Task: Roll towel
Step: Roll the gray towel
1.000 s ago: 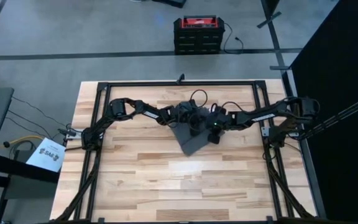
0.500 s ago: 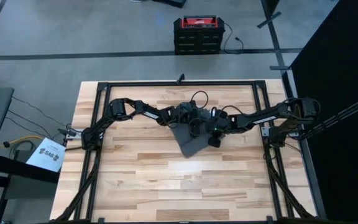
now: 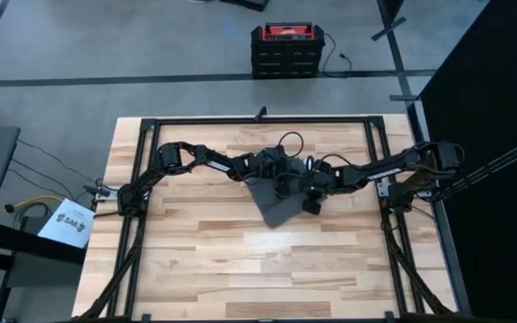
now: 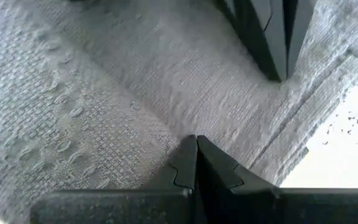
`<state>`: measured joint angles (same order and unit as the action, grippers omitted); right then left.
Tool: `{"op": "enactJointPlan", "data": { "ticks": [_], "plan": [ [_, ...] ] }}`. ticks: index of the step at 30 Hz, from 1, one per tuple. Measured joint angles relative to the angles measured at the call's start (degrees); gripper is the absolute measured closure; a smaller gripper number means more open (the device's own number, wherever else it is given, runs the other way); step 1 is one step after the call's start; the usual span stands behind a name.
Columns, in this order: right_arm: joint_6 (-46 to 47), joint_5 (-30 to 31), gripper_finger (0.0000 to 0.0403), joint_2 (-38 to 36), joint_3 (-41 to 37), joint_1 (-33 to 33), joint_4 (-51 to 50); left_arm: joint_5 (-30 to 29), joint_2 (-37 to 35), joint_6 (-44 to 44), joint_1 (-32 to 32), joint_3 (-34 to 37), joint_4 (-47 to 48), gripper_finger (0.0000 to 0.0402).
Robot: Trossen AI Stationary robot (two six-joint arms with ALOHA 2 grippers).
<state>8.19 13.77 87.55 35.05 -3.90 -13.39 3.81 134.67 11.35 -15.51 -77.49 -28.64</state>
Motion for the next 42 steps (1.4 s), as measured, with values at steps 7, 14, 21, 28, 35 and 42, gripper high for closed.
{"op": "enactJointPlan", "data": {
  "ticks": [7,14,21,28,35,42],
  "plan": [
    [0.42,-1.23,0.0403,-2.49,-0.13,0.21,-3.02,-0.22,0.02,-0.01,0.0,0.04,-0.02,0.0402],
    [-0.65,-0.56,0.0403,-1.79,-0.2,1.19,0.21,-0.7,0.02,-0.04,0.0,0.08,-0.04,0.0402],
    [-4.97,-1.82,0.0403,0.52,-0.2,3.53,7.12,-0.69,0.02,0.0,-0.07,0.08,-0.08,0.0402],
    [-5.2,-1.58,0.0403,4.41,0.16,2.97,9.82,-0.29,0.02,0.37,-0.11,0.08,0.12,0.0402],
    [-4.82,-0.35,0.0403,4.13,0.24,2.84,7.63,-0.18,-3.24,2.16,0.07,0.3,5.14,0.0402],
    [-5.03,-0.21,0.0403,4.16,0.21,2.77,7.41,-2.74,-11.36,6.37,0.18,0.28,11.81,0.0402]
  ]
}}
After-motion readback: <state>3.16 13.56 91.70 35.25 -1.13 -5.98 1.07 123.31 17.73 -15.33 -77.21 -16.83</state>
